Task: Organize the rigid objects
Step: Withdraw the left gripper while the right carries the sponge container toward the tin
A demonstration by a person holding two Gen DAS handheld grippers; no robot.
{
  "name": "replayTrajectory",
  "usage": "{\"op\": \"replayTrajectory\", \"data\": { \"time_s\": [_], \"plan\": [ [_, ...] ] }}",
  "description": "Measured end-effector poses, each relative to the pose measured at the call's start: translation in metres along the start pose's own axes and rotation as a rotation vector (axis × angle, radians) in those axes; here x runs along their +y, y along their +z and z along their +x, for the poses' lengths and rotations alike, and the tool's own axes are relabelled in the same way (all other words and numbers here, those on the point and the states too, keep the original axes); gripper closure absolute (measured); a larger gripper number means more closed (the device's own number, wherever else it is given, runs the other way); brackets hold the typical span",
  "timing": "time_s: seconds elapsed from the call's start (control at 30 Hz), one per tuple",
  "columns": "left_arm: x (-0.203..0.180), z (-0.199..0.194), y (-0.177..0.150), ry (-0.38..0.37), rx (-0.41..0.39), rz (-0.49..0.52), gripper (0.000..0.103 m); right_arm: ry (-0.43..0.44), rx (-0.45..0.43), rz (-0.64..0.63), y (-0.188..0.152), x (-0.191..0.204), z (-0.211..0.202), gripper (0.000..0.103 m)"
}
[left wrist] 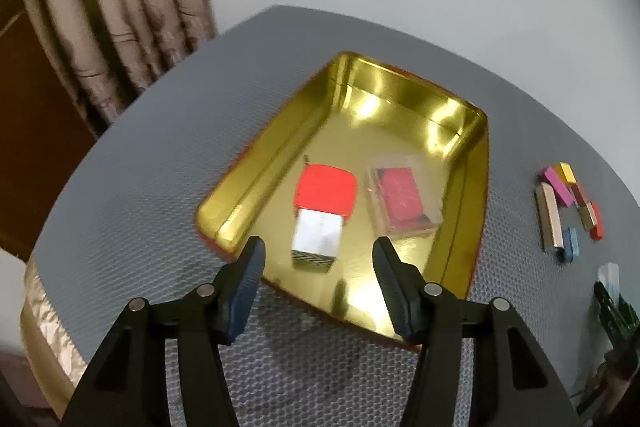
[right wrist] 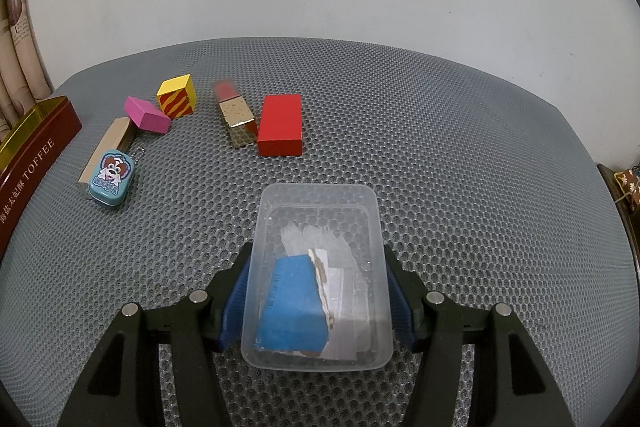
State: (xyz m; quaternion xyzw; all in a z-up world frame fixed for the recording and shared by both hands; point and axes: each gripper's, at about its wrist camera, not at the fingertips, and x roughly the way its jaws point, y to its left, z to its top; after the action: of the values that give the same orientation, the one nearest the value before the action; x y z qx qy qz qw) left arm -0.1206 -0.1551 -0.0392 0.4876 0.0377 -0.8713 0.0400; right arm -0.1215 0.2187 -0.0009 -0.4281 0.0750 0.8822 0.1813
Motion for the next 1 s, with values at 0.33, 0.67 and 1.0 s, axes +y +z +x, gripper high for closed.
{"op": "replayTrajectory", "data": {
  "time_s": [0.33,0.67,1.0],
  "plan": [
    [0.004,-0.004,0.000,0.090,-0.042,0.002,0.036,-0.008,0.000,0.004,0.002,-0.008,-0.004,0.044],
    [0.027,-0.007,0.003,0.113,-0.045,-0.074,0.023,0.016,-0.053,0.025,0.019,-0.002,-0.037,0.044],
    [0.066,-0.009,0.008,0.165,-0.062,-0.181,0.018,0.211,-0.105,-0.147,0.042,0.107,-0.104,0.044]
  ]
}}
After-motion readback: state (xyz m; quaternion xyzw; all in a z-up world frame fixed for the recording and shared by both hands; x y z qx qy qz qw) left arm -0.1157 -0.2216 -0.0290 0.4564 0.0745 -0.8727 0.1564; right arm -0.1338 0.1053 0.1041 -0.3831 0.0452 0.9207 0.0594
